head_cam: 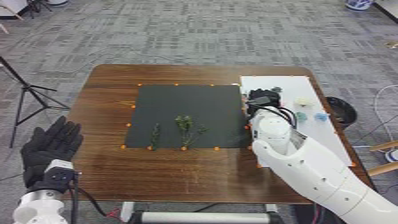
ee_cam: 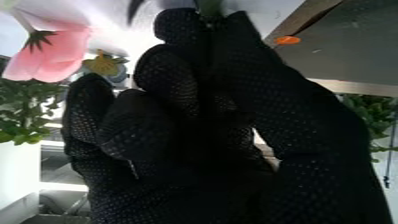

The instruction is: Arrange flowers

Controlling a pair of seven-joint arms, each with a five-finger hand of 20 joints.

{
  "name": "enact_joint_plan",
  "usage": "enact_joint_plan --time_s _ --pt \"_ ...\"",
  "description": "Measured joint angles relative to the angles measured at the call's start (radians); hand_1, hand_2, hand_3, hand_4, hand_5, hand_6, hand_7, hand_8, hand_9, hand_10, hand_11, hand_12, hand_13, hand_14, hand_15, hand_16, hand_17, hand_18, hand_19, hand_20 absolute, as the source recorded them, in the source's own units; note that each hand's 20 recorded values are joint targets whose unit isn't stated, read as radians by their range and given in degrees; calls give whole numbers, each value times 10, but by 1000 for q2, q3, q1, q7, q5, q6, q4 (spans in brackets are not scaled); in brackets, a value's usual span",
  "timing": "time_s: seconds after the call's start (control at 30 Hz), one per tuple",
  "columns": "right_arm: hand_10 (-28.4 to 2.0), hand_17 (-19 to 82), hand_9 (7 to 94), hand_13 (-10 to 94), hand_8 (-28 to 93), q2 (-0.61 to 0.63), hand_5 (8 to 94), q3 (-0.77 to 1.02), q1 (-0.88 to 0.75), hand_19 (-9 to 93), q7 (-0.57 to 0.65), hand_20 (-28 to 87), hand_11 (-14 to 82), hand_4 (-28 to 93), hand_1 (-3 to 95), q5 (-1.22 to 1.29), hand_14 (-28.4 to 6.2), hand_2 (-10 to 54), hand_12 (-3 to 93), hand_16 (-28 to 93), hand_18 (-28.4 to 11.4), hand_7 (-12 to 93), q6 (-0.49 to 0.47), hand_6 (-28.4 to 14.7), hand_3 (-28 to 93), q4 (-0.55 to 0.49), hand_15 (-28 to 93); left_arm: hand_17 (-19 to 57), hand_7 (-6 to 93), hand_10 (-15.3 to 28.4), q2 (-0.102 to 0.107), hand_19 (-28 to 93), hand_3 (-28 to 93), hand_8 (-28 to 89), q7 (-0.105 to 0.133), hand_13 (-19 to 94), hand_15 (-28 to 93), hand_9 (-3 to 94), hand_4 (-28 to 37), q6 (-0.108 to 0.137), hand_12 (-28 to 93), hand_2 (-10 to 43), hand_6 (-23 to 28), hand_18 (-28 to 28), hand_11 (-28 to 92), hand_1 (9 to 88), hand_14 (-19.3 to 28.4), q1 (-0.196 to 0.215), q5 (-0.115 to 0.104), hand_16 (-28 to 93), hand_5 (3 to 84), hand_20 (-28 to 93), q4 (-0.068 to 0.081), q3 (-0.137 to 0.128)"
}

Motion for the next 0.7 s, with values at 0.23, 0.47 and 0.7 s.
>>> enact_joint_plan --time_s 0.23,0.47,0.7 --pt "-120 399 755 765 229 -12 779 22 -14 868 25 369 395 -88 462 65 -107 -95 612 411 -282 355 50 -11 814 -4 735 -55 154 160 -1 280 727 -107 0 286 371 389 -283 0 91 185 82 120 276 240 150 3 -2 -69 453 117 0 -2" --pt "-125 409 754 779 229 -9 769 71 -80 880 118 358 399 -46 428 251 -102 -95 604 405 -283 397 215 -16 839 -91 725 -55 155 160 -3 281 727 -106 0 287 371 388 -283 0 91 185 81 120 277 240 149 7 -3 -69 453 117 -1 -2" --pt "-127 412 755 782 225 9 768 165 -163 885 124 354 401 -29 428 394 -103 -95 600 406 -284 407 214 -20 838 -252 723 -55 151 161 -11 280 727 -105 1 286 370 389 -283 -1 91 185 82 120 275 239 150 22 -24 -69 452 116 -7 -18"
